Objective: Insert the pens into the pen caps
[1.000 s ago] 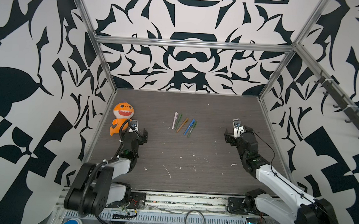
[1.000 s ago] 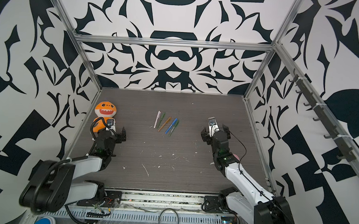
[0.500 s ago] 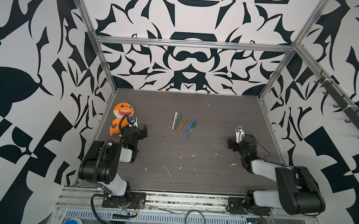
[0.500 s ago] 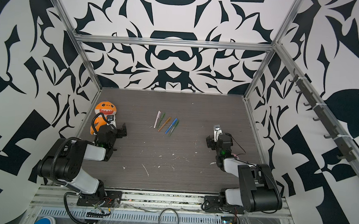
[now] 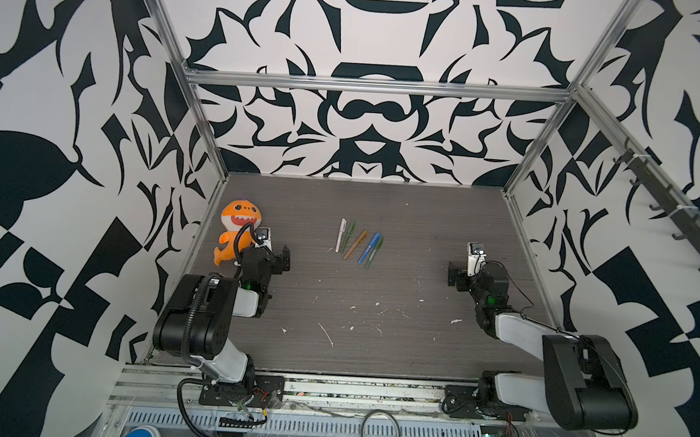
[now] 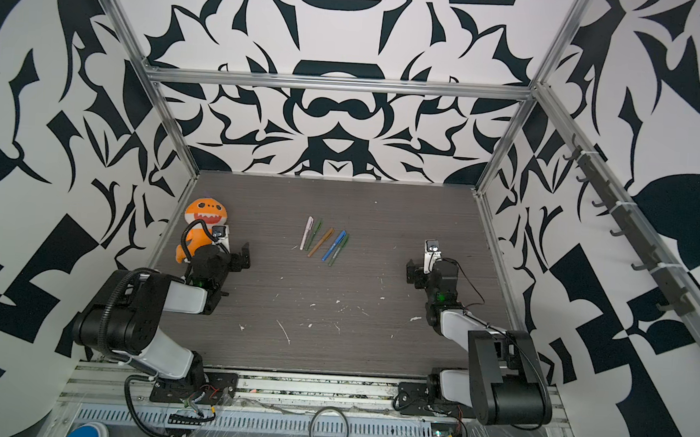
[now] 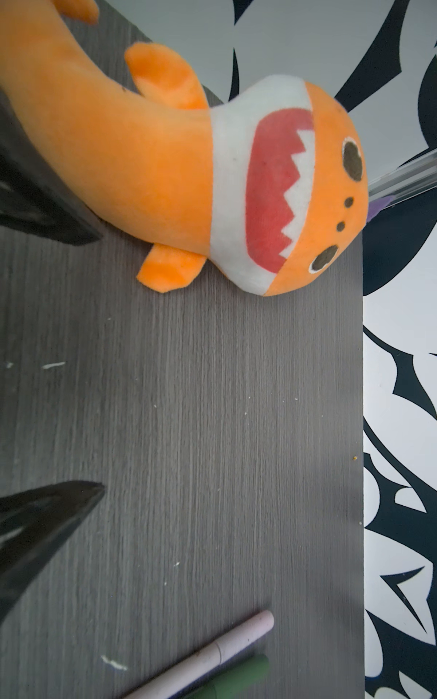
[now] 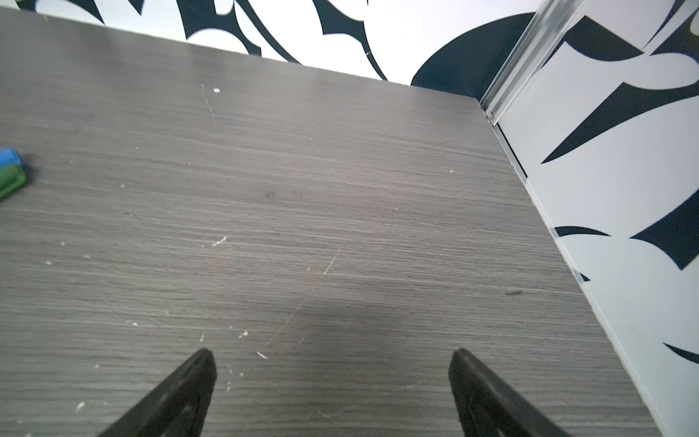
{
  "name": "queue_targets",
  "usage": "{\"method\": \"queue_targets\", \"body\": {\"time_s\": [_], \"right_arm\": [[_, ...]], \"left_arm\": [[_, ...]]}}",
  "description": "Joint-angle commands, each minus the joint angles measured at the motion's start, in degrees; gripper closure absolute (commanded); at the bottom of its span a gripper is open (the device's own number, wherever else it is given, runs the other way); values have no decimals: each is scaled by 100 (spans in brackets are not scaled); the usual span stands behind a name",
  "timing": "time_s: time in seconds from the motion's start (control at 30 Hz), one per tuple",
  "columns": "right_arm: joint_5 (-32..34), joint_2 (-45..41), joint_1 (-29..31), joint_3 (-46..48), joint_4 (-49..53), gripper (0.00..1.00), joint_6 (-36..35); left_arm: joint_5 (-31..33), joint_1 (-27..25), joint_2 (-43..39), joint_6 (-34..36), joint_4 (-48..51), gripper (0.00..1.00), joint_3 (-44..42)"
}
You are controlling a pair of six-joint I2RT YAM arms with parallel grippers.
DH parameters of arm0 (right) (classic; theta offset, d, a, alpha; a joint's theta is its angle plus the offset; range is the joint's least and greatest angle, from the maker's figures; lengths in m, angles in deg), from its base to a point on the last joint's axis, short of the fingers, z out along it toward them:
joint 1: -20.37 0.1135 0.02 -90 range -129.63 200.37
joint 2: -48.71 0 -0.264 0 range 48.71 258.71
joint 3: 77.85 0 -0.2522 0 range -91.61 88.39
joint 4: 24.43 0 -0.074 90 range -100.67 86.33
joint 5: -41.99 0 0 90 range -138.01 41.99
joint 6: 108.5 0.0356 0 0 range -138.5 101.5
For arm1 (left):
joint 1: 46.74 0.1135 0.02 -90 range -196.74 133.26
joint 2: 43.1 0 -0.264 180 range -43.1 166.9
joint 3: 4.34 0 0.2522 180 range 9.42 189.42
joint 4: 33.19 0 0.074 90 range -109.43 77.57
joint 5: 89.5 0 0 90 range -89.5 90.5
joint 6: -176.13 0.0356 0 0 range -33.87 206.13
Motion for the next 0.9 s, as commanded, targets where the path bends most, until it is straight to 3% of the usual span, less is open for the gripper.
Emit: {"method": "queue_targets", "body": {"time_s": [0.0,0.13,0.23,0.87], "right_arm": [[-137,463,-20,89,-1193,0,566],[-221,1638,81,383,-2929,0,482],[297,1454,134,-171,-1543,0,608],[397,1476,136,-209,-1515,0,638]], "left_arm": [[-89,26,-48,1,-17,1,102],[-99,23,-44,1,-20,1,97],[-103,24,-47,1,-17,1,100],[-86,25,-46,3,-11,1,99]]}}
